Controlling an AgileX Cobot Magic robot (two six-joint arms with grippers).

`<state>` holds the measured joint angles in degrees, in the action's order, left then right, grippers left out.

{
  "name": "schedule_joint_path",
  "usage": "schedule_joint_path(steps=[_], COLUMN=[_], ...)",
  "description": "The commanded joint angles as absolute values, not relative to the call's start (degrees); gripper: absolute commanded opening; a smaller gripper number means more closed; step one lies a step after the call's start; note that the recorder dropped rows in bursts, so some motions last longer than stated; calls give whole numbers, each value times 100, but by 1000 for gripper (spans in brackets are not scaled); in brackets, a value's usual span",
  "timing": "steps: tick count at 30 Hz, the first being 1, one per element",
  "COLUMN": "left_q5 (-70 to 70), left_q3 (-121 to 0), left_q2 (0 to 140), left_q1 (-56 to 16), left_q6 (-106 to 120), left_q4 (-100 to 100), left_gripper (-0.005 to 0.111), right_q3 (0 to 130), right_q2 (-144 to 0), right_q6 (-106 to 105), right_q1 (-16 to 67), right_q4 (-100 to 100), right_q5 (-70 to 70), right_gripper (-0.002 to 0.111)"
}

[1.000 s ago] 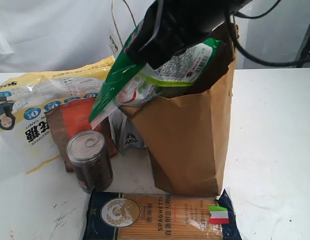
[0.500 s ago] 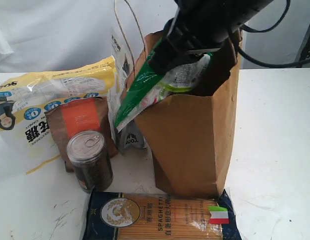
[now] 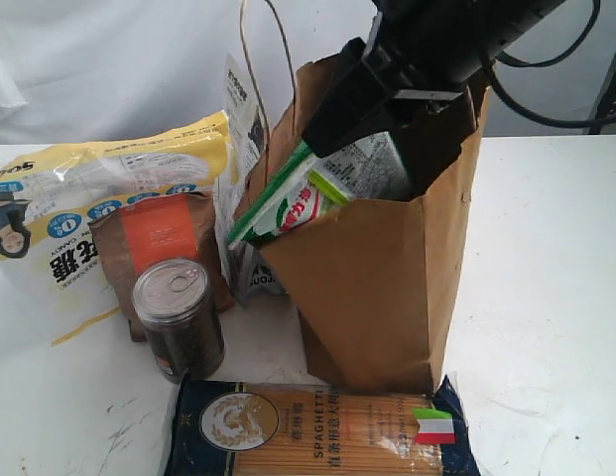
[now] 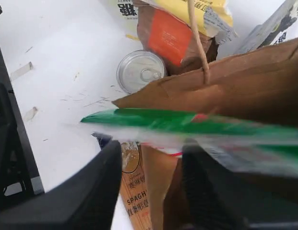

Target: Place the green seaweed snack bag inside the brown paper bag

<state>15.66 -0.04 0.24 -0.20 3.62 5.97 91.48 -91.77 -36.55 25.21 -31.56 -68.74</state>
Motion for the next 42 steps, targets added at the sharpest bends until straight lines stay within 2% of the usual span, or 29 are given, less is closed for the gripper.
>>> schedule_joint_path(steps=[1,5,7,9,14,18,25,29,35,42], left_q5=[1508,1508,1508,1508,1508,1508,1508,1508,1508,1508], left_q3=[0,0,0,0,0,0,0,0,0,0], left_q2=[0,0,0,0,0,0,0,0,0,0], left_q1=[-16,-16,-16,-16,-16,-16,-16,-16,-16,-16], left_q6=[342,342,342,342,342,342,342,342,342,342], left_q4=[663,663,663,663,663,663,663,663,663,663], left_gripper=[0,0,0,0,0,0,0,0,0,0], right_q3=[9189,9189,9189,9189,9107,8317,5729,4716,4186,4102], right_q2=[-9122,-8980,-8833,-8630,-7901,-7217,-5527,-4849,-4205,-3750], right_q6=[-3728,-3621,-3556,-3458,-3230,-2967,-2614,-2312,-2339,-2048], right_q1=[2498,2498,2498,2498,2498,2498,2498,2498,2498,2271], right_q4=[-3242,-3034,-2790,-2577,-2472,-2482,-2605,-3108,-3080,-1611], right_q5=[-6923,-6866,-6789,-6718,-6662,-6266,-3625,-3126,-3272,-2981], right_gripper=[47,48,45,37,1,0,0,0,0,0])
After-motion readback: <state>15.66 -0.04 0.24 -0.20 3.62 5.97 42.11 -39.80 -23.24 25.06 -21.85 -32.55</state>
